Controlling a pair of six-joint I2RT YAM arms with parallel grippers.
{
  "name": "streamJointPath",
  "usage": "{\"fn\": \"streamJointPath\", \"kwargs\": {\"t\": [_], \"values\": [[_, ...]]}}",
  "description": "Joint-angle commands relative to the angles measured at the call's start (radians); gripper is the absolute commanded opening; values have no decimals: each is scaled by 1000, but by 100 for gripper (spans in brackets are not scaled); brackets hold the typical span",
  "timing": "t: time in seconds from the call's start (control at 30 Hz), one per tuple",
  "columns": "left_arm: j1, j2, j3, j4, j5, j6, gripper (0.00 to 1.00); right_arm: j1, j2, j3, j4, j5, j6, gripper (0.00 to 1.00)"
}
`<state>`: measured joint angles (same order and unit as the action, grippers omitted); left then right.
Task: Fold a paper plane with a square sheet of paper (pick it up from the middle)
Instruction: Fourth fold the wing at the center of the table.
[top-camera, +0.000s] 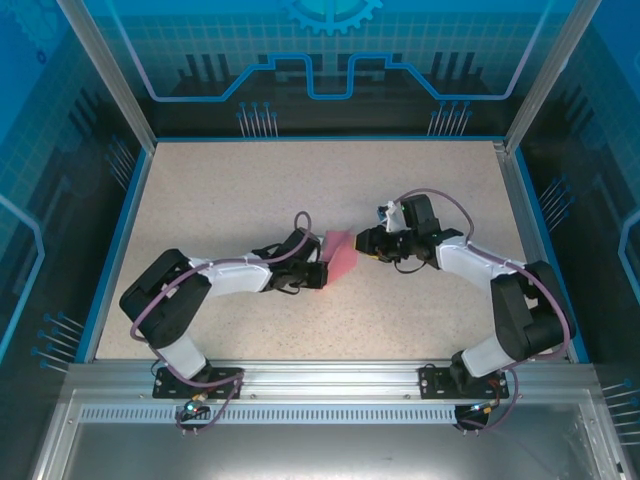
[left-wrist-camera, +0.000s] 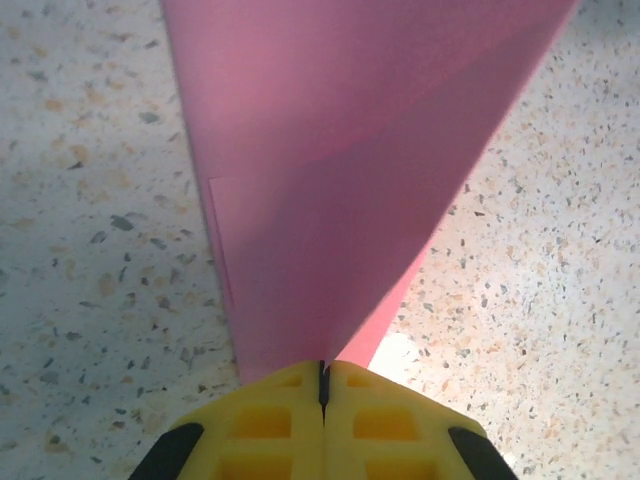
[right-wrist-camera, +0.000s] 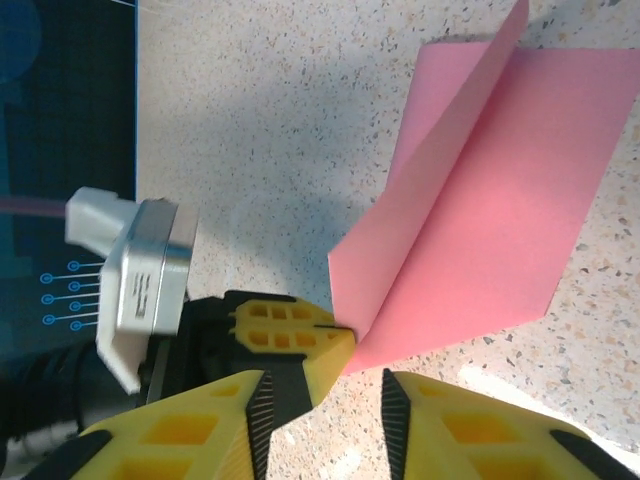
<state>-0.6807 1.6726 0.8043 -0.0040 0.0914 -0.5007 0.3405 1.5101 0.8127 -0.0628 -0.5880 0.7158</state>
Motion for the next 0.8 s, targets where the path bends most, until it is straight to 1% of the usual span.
{"fn": "streamJointPath", "kwargs": {"t": [0.0, 0.17, 0.27, 0.4, 0.47, 0.6, 0.77], "values": [[43, -13, -43, 132, 191, -64, 5, 14, -8, -20, -21, -26, -21, 32], [72, 4, -76, 188, 239, -105, 4, 73, 47, 8, 18, -17, 3, 23], [91, 9, -101, 220, 249, -134, 4, 101, 98, 30, 55, -9, 27, 19], [113, 15, -111, 235, 274, -147, 4, 135, 179, 60, 118, -24, 62, 15], [118, 22, -113, 236, 281, -150, 4, 148, 220, 105, 134, -28, 73, 14], [121, 38, -113, 242, 296, -157, 4, 155, 271, 125, 181, -43, 104, 13], [128, 59, -119, 254, 302, -175, 4, 154, 322, 157, 159, -20, 109, 13]]}}
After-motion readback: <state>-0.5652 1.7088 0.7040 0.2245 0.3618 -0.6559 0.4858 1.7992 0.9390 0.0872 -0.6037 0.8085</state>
